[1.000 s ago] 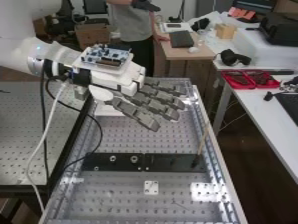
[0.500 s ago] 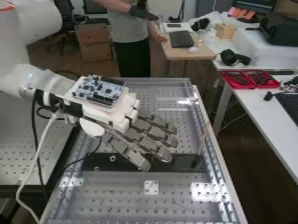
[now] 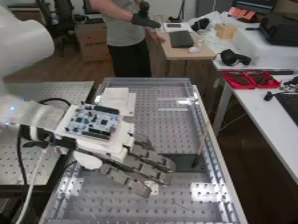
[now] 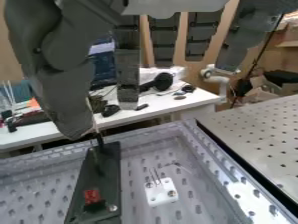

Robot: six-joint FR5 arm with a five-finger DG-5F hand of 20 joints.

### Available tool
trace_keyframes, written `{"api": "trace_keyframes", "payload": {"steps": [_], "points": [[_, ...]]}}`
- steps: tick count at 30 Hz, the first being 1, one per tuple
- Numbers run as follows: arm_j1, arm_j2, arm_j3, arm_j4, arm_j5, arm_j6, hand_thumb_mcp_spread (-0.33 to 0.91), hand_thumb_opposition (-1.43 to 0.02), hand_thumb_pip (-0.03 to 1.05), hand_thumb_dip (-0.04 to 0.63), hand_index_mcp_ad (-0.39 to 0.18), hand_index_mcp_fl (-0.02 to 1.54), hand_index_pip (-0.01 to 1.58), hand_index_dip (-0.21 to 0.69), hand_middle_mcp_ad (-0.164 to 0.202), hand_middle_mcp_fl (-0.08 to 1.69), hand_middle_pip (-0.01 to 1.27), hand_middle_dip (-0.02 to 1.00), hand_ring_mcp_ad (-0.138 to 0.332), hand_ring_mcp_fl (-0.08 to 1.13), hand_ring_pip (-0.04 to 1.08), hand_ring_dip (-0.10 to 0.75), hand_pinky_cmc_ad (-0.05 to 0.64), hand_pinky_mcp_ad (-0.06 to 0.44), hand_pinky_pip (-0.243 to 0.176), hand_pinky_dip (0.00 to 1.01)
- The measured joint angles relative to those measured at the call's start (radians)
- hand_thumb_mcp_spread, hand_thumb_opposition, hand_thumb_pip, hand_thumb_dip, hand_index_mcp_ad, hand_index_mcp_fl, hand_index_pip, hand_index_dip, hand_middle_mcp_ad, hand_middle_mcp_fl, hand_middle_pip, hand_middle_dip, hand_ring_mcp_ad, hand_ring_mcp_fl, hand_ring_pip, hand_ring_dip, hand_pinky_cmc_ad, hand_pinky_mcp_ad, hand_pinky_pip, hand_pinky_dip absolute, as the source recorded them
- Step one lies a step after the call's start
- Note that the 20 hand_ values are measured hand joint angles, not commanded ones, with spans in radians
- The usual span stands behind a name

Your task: Grab the paper clip and place it in the clear container

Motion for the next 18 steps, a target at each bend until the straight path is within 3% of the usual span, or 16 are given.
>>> {"api": "trace_keyframes", "payload": {"steps": [7, 18], "points": [[-0.041, -0.078, 0.068, 0.011, -0.123, -0.052, 0.35, -0.77, 0.65, 0.223, -0.089, 0.13, 1.12, -0.037, 0.091, 0.04, 0.12, 0.15, 0.15, 0.0, 0.09, 0.087, 0.278, 0.229, -0.075, 0.34], [-0.067, -0.163, 0.143, 0.031, -0.197, -0.072, 0.37, -0.79, 0.7, 0.251, -0.105, 0.07, 1.48, 0.096, 0.094, 0.06, 0.12, 0.17, 0.15, 0.0, 0.09, 0.103, 0.278, 0.232, -0.075, 0.3]]}}
